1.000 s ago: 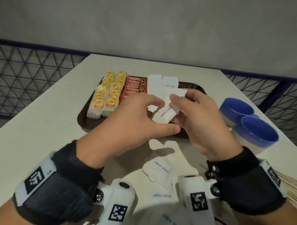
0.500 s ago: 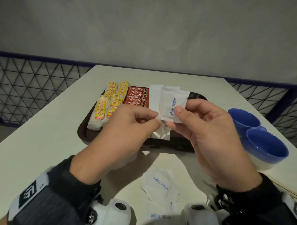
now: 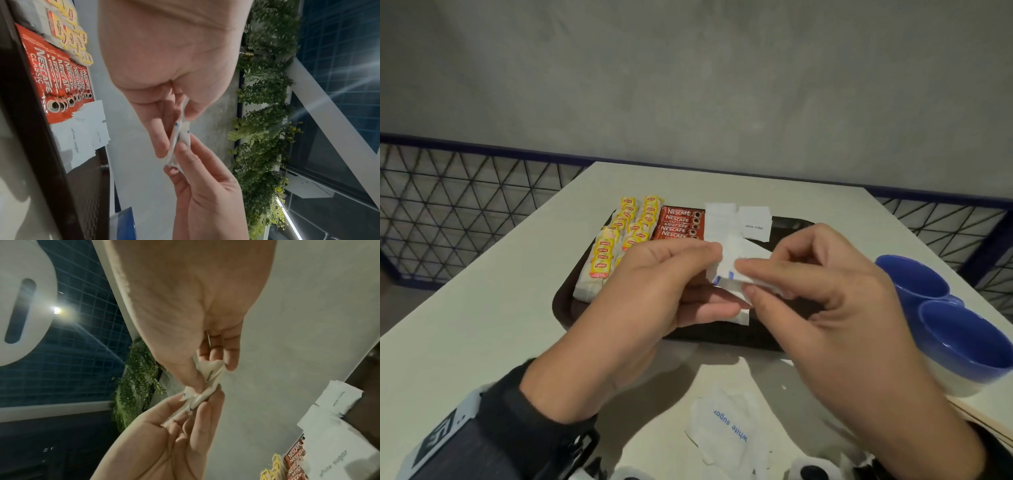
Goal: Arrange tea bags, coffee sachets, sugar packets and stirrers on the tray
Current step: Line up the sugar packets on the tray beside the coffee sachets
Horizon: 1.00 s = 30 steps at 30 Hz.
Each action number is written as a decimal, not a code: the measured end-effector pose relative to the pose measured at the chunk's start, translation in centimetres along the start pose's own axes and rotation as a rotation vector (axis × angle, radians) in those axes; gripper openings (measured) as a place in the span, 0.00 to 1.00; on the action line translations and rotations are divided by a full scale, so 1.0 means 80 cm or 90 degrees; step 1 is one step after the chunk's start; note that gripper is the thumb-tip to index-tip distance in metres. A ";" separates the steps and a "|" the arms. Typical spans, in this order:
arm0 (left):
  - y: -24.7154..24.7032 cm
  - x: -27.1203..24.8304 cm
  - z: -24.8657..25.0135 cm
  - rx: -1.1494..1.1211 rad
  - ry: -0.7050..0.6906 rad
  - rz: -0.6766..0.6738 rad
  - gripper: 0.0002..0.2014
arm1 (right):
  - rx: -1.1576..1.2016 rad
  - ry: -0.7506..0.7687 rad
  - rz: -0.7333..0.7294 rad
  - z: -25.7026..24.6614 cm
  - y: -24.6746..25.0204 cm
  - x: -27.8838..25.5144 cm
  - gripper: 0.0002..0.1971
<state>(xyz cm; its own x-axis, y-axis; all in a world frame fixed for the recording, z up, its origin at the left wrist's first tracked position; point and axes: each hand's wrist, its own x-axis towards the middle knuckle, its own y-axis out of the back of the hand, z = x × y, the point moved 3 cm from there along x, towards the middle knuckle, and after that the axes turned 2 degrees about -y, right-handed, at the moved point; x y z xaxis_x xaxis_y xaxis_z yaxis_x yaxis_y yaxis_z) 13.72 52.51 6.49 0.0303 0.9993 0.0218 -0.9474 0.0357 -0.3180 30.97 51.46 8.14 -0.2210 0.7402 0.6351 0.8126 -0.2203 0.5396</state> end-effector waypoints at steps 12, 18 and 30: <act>-0.002 -0.001 0.002 -0.001 -0.083 -0.028 0.16 | 0.258 -0.260 0.052 0.014 0.005 0.006 0.18; -0.002 -0.002 -0.003 0.018 -0.066 -0.073 0.13 | 0.380 -0.348 -0.024 0.017 0.002 0.006 0.06; -0.002 -0.002 -0.003 0.038 -0.074 -0.079 0.11 | 0.450 -0.383 -0.028 0.018 -0.004 0.005 0.09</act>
<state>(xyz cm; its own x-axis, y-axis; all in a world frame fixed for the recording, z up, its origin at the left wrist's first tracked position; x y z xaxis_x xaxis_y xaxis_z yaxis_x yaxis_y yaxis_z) 13.97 52.34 6.31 0.1144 0.9791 0.1682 -0.9561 0.1545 -0.2489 31.43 52.77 7.45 -0.1025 0.9873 0.1216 0.9938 0.1070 -0.0311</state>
